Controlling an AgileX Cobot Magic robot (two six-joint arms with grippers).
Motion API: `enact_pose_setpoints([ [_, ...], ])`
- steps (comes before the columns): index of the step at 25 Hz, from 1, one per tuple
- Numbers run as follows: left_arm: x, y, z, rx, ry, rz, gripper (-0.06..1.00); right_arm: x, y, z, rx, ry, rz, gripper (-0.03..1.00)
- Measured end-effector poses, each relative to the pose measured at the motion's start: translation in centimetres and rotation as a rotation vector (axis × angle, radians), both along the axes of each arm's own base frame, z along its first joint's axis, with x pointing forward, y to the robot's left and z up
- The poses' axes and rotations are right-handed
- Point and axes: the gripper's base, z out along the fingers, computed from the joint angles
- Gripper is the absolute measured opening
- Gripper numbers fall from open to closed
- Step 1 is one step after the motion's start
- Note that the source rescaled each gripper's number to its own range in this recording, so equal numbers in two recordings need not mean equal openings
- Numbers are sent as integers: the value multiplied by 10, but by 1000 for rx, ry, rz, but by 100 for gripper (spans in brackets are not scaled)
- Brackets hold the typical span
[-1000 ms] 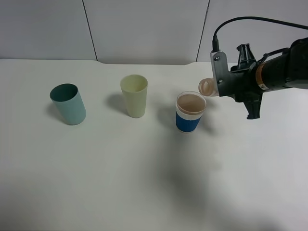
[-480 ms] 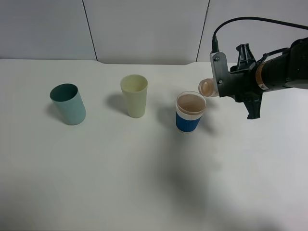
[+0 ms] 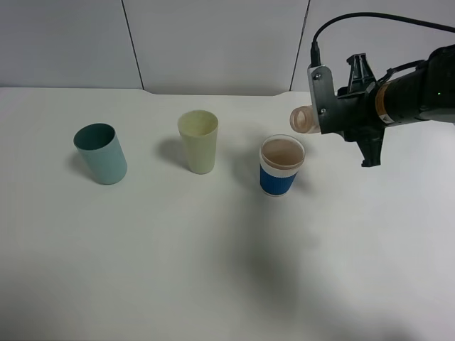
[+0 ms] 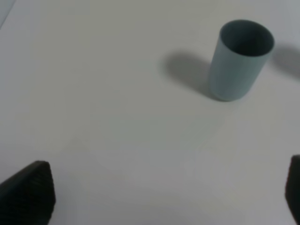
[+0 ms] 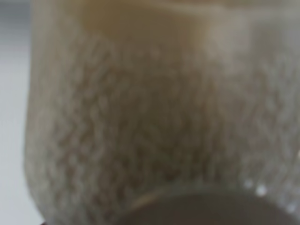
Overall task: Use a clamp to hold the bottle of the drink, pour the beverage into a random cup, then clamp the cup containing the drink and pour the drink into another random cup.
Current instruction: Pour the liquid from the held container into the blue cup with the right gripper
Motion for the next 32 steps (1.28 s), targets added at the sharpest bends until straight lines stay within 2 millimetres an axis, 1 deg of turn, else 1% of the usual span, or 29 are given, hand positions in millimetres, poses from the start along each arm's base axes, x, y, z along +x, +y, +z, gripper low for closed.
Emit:
enact_pose_setpoints([
  [4, 0, 0, 0, 0, 0, 0, 100, -2, 6, 0, 1, 0, 22, 2],
  [11, 0, 0, 0, 0, 0, 0, 100, -3, 8, 0, -13, 2, 19, 2],
  [18, 0, 0, 0, 0, 0, 0, 100, 1, 13, 6, -19, -16, 21, 2],
  [23, 0, 0, 0, 0, 0, 0, 100, 2, 18, -2, -42, 8, 27, 2],
  [28, 0, 0, 0, 0, 0, 0, 100, 2, 17, -3, -51, 13, 22, 2],
  [29, 0, 0, 0, 0, 0, 0, 100, 2, 14, -4, -88, 17, 13, 2],
  [32, 0, 0, 0, 0, 0, 0, 100, 2, 13, -3, -111, 13, 21, 2],
])
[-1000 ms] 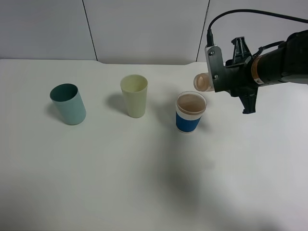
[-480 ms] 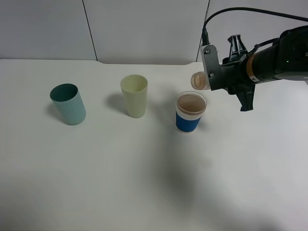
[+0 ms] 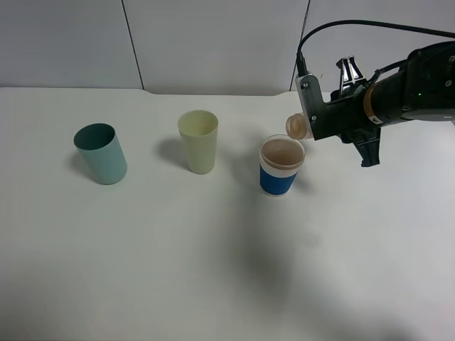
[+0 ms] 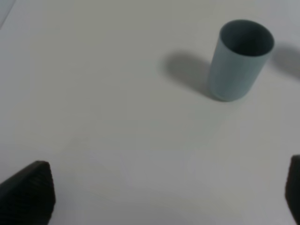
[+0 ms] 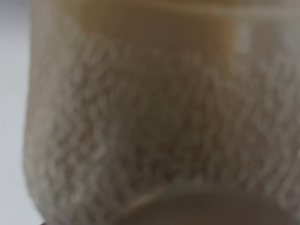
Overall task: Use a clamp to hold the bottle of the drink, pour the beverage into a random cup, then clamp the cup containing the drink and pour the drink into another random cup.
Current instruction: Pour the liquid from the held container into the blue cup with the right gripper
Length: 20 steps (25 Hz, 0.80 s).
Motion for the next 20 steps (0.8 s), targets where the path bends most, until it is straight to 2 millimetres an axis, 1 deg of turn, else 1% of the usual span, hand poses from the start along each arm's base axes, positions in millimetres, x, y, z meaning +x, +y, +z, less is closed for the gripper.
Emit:
enact_pose_setpoints([
  [20, 0, 0, 0, 0, 0, 0, 100, 0, 0, 1, -57, -12, 26, 2],
])
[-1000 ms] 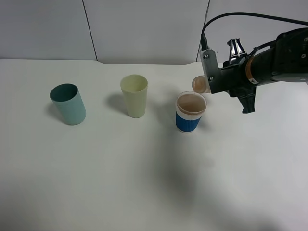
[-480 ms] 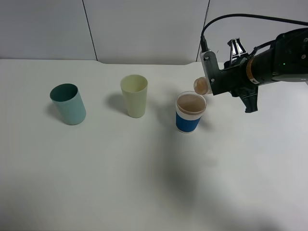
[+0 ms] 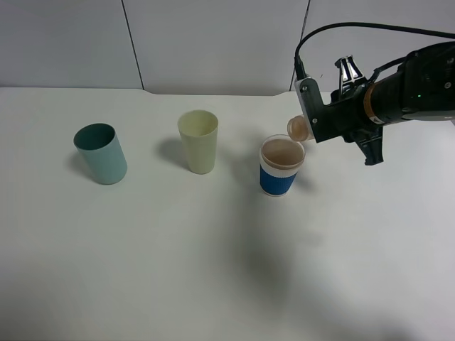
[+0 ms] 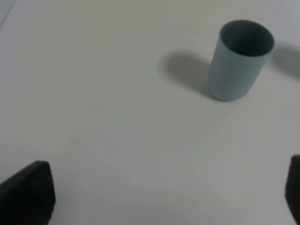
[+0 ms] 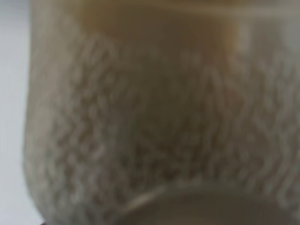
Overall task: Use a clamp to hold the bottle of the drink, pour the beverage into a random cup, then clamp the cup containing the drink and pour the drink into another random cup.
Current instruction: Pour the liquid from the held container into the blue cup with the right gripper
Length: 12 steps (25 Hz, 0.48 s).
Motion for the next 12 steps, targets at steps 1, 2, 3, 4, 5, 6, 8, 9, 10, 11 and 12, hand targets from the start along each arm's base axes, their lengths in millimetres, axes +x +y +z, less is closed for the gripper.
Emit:
enact_pose_setpoints([
  [1, 0, 0, 0, 0, 0, 0, 100, 0, 0, 0, 0, 0, 0, 2],
  [2, 0, 0, 0, 0, 0, 0, 100, 0, 0, 0, 0, 0, 0, 2],
  [3, 0, 0, 0, 0, 0, 0, 100, 0, 0, 0, 0, 0, 0, 2],
  [4, 0, 0, 0, 0, 0, 0, 100, 0, 0, 0, 0, 0, 0, 2],
  [5, 0, 0, 0, 0, 0, 0, 100, 0, 0, 0, -1, 0, -1, 2],
  [6, 0, 0, 0, 0, 0, 0, 100, 0, 0, 0, -3, 0, -3, 2],
  [8, 0, 0, 0, 0, 0, 0, 100, 0, -1, 0, -11, 1, -10, 2],
  [9, 0, 0, 0, 0, 0, 0, 100, 0, -2, 0, -19, 2, -14, 2],
  [10, 0, 0, 0, 0, 0, 0, 100, 0, -2, 0, -19, 2, -14, 2],
  [11, 0, 0, 0, 0, 0, 0, 100, 0, -2, 0, -25, 2, -13, 2],
  [12, 0, 0, 0, 0, 0, 0, 100, 0, -2, 0, -30, 1, -8, 2],
])
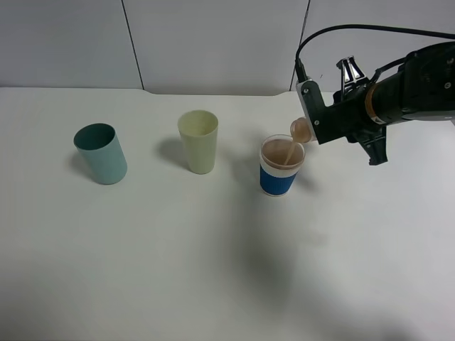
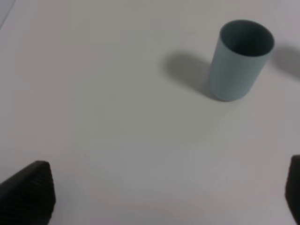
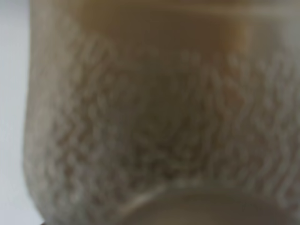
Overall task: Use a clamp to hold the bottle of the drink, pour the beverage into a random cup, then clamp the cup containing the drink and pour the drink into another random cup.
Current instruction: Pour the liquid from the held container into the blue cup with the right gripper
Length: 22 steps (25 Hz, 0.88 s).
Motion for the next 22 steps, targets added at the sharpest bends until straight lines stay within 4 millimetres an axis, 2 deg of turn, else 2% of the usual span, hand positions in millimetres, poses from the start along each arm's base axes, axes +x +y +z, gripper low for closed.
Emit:
enact_pose_setpoints([
  [22, 0, 0, 0, 0, 0, 0, 100, 0, -4, 0, -60, -3, -12, 2],
])
